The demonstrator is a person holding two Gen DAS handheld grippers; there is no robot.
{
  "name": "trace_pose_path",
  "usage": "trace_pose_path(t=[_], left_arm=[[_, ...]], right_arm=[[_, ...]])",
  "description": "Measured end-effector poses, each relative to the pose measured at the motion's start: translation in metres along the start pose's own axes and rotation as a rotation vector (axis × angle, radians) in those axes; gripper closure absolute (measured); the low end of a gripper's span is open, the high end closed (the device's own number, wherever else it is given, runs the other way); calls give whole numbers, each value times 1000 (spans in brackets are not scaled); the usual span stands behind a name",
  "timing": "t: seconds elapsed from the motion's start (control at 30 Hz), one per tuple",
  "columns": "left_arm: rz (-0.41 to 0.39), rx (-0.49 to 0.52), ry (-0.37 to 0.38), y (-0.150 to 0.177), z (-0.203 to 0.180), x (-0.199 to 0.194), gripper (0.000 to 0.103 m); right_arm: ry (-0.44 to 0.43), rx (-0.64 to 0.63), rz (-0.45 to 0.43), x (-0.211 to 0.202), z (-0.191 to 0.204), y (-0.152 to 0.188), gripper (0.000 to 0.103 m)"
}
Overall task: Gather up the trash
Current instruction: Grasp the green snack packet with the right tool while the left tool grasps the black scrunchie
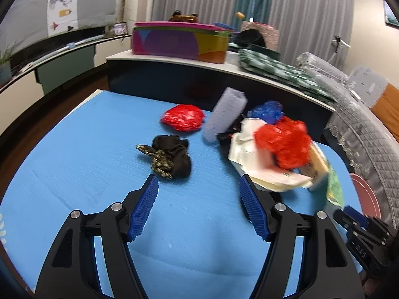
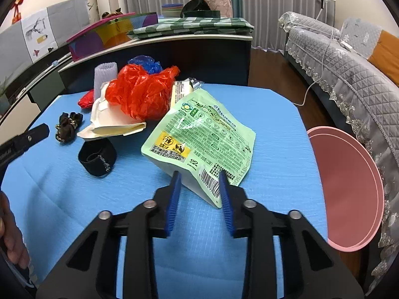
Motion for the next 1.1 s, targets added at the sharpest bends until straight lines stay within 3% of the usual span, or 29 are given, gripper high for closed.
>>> trace_pose_path(t=[0.1, 0.4, 0.47, 0.57, 0.7, 1.1], left_arm=[[3, -15, -33, -4, 9, 14, 37], [54, -76, -105, -8, 31, 60, 37], [65, -89, -107, -9, 33, 65, 41], [91, -84, -97, -8, 31, 72, 57], [93, -67, -77, -8, 28, 71, 66], [16, -40, -4, -20, 8, 34, 70]], right_arm=[[-8, 6, 16, 8, 0, 1, 90], [-10, -9, -8, 10, 1, -3, 100], [-5, -10, -23, 8, 0, -5, 101], [4, -11, -39, 6, -3, -8, 101], [11, -5, -52, 3, -5, -12, 102], [60, 0, -146, -32, -15, -28, 102]])
Point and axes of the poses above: each gripper's, at about its wrist camera, not at the fingertips, and x roughly the way its jaws point, z to its left, y to its underside, the point moved 6 cm from there along x, roughly the way its jaws point, and after that the axes turned 6 degrees about -z, right-handed, at the moved point
